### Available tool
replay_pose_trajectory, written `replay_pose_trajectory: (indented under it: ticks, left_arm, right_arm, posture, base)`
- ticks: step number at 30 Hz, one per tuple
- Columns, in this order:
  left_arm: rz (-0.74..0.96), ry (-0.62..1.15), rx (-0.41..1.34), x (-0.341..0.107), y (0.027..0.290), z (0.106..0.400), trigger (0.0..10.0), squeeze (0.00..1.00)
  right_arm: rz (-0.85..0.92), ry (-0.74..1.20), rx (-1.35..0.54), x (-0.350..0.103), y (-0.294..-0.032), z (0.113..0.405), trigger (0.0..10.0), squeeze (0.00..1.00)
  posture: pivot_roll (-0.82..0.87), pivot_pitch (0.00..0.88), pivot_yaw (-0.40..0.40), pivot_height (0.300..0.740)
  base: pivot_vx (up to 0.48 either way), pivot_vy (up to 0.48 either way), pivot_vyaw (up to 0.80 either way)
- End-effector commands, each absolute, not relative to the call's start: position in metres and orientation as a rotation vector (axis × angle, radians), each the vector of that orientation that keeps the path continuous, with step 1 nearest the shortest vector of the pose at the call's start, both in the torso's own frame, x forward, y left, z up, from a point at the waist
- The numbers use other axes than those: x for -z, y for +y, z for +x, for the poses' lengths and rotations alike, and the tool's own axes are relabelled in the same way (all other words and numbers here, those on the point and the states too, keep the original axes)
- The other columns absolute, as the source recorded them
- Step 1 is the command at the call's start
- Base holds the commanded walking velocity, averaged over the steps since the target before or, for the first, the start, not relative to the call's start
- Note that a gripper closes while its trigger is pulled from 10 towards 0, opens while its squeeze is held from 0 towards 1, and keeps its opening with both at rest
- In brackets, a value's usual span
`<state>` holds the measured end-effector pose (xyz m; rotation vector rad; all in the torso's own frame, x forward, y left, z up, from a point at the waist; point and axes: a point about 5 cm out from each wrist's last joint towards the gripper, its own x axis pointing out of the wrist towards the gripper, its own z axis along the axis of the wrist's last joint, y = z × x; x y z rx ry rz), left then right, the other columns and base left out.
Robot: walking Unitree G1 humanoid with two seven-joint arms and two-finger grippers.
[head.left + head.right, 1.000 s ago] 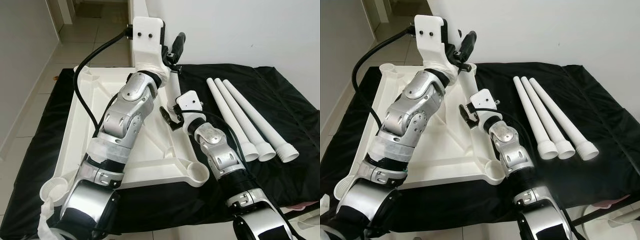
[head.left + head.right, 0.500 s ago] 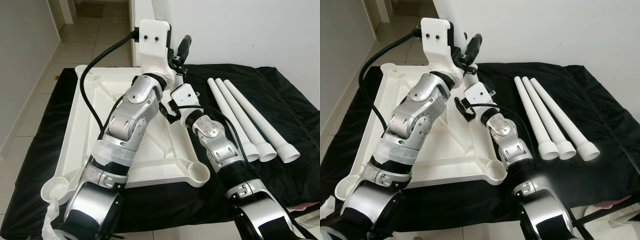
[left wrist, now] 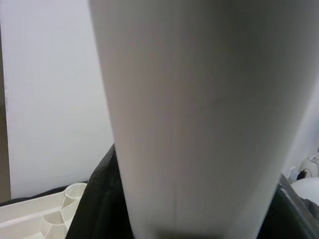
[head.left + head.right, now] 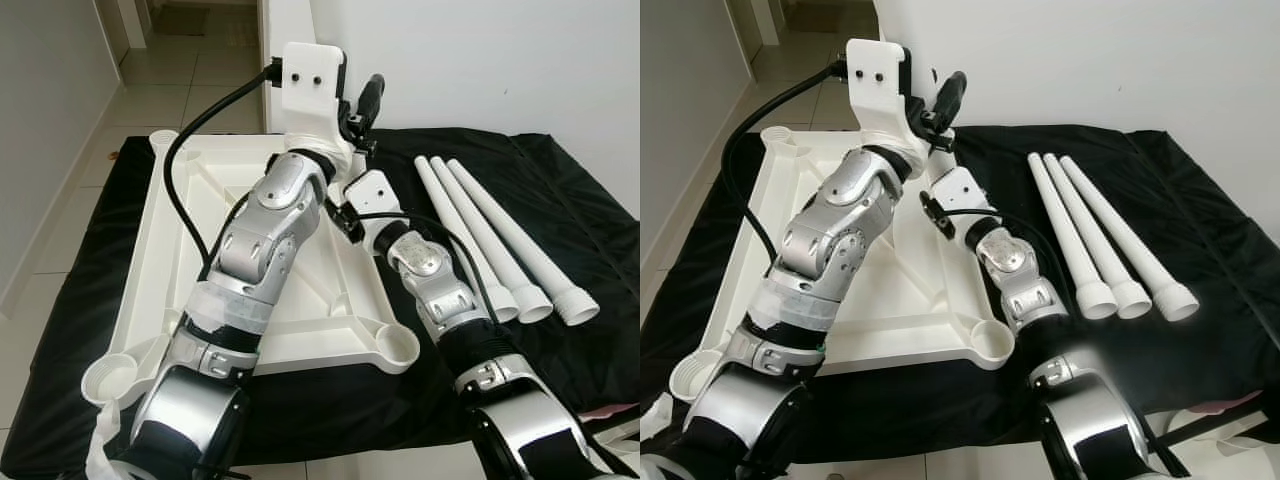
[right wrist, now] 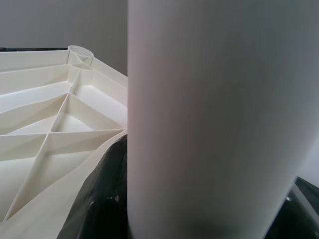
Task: Building children table
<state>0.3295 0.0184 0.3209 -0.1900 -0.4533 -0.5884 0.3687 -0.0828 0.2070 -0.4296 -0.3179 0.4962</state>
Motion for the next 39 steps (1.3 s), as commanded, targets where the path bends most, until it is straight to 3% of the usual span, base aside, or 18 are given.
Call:
replay_pose_trajectory:
  ticks: [1,3,4,5,6,7,17,18,35,36,37,39]
  left_arm:
    - [-0.171,-0.484,0.631,-0.327,0.013,0.323,10.0,0.0]
    - [-0.168,-0.482,0.633,-0.326,0.012,0.323,10.0,0.0]
    - [-0.169,-0.482,0.634,-0.326,0.012,0.323,10.0,0.0]
    - [-0.169,-0.482,0.634,-0.326,0.012,0.323,10.0,0.0]
    - [-0.176,-0.483,0.637,-0.326,0.012,0.322,10.0,0.76]
    - [-0.191,-0.484,0.645,-0.326,0.012,0.322,10.0,1.0]
    - [-0.191,-0.505,0.637,-0.329,0.014,0.322,10.0,1.0]
    - [-0.195,-0.505,0.64,-0.329,0.014,0.322,10.0,0.0]
    - [-0.315,-0.483,0.605,-0.325,0.033,0.324,10.0,0.0]
    - [-0.311,-0.473,0.601,-0.32,0.037,0.323,10.0,0.0]
    - [-0.314,-0.47,0.598,-0.317,0.039,0.323,10.0,0.0]
    - [-0.32,-0.455,0.593,-0.313,0.042,0.323,10.0,0.0]
  right_arm:
    - [-0.447,-0.321,-0.521,-0.205,-0.078,0.368,0.0,0.0]
    - [-0.444,-0.318,-0.51,-0.205,-0.079,0.369,0.0,0.0]
    - [-0.435,-0.314,-0.501,-0.204,-0.079,0.369,1.4,0.0]
    - [-0.435,-0.314,-0.501,-0.204,-0.079,0.369,1.4,0.0]
    - [-0.425,-0.31,-0.491,-0.204,-0.08,0.369,4.6,0.0]
    - [-0.405,-0.301,-0.479,-0.203,-0.081,0.369,10.0,0.0]
    - [-0.278,-0.233,-0.388,-0.196,-0.087,0.372,10.0,0.0]
    - [-0.251,-0.226,-0.374,-0.196,-0.088,0.372,10.0,0.0]
    - [-0.065,-0.142,-0.181,-0.189,-0.116,0.378,10.0,0.0]
    - [-0.056,-0.15,-0.173,-0.189,-0.119,0.377,2.8,0.0]
    - [-0.046,-0.155,-0.169,-0.189,-0.12,0.377,0.0,0.0]
    - [-0.022,-0.16,-0.16,-0.19,-0.121,0.376,0.0,0.0]
  posture:
    - [0.0,0.023,-0.025,0.74]
    - [0.0,0.023,-0.025,0.74]
    - [-0.01,0.022,-0.026,0.74]
    - [-0.01,0.022,-0.026,0.74]
    - [-0.01,0.022,-0.026,0.74]
    - [-0.01,0.022,-0.025,0.74]
    - [-0.01,0.023,-0.024,0.74]
    - [-0.01,0.023,-0.024,0.74]
    - [-0.02,0.026,-0.023,0.74]
    - [-0.02,0.026,-0.023,0.74]
    - [-0.01,0.028,-0.024,0.74]
    - [-0.01,0.028,-0.024,0.74]
  base:
    - [0.0,0.0,0.0]
    - [0.0,0.0,0.0]
    - [0.0,0.0,0.0]
    - [0.0,0.0,0.0]
    - [0.0,0.0,0.0]
    - [0.0,0.0,0.0]
    - [0.0,0.0,0.0]
    - [0.0,0.0,0.0]
    - [0.0,0.0,0.0]
    - [0.0,0.0,0.0]
    - [0.0,0.0,0.0]
    - [0.0,0.0,0.0]
